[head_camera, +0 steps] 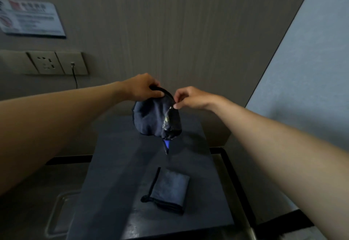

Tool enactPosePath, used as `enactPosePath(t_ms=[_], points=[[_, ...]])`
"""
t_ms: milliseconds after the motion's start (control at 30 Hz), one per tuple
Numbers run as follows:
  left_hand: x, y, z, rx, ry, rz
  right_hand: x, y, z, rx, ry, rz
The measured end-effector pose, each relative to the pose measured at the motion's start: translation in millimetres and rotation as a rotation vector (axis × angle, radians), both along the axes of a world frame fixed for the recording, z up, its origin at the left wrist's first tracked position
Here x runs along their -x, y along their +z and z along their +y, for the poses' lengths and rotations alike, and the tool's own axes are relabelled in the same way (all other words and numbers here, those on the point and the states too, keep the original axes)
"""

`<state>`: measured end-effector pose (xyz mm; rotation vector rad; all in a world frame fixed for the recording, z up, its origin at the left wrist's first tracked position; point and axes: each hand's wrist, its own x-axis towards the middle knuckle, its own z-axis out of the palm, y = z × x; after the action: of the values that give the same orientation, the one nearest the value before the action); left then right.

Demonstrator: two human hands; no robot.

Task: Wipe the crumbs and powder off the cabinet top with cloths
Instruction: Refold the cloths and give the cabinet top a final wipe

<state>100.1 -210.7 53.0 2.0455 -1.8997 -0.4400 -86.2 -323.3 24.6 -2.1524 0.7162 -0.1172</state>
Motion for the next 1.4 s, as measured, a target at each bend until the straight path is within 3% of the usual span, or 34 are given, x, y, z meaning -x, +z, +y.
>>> enactPosePath(t_ms=[167,267,400,567,667,767,1033,1167,1233,1333,1400], points=[[-6,14,18,-0.017,0.057,-0.085,-7,10,12,-0.209,-0.042,-0.055],[-11,20,30,-0.061,0.108,-0.128,-5,22,18,-0.111,-0.029,-0.064],[-25,31,43,-0.123,0.085,-0.161,4,34,16,0.022,0.062,0.076],[-34,35,56,-0.241,0.032,0.026,9,29,15,0.182,0.088,0.226],[-42,31,61,-0.343,0.054,-0.087,14,30,13,0.152,0.093,0.282],[-49,29,64,-0.328,0.075,-0.158,16,30,14,0.14,0.076,0.306],[-64,22,73,-0.351,0.231,0.059,20,26,18,-0.374,-0.209,-0.018],[-59,19,73,-0.259,0.296,0.388,17,26,15,-0.412,-0.347,-0.151],[-57,22,73,-0.205,0.323,0.478,17,29,12,-0.551,-0.434,-0.254],[-55,26,73,-0.105,0.412,0.583,21,34,12,-0.825,-0.421,-0.375],[-52,26,73,-0.056,0.449,0.618,25,34,12,-0.873,-0.347,-0.42]])
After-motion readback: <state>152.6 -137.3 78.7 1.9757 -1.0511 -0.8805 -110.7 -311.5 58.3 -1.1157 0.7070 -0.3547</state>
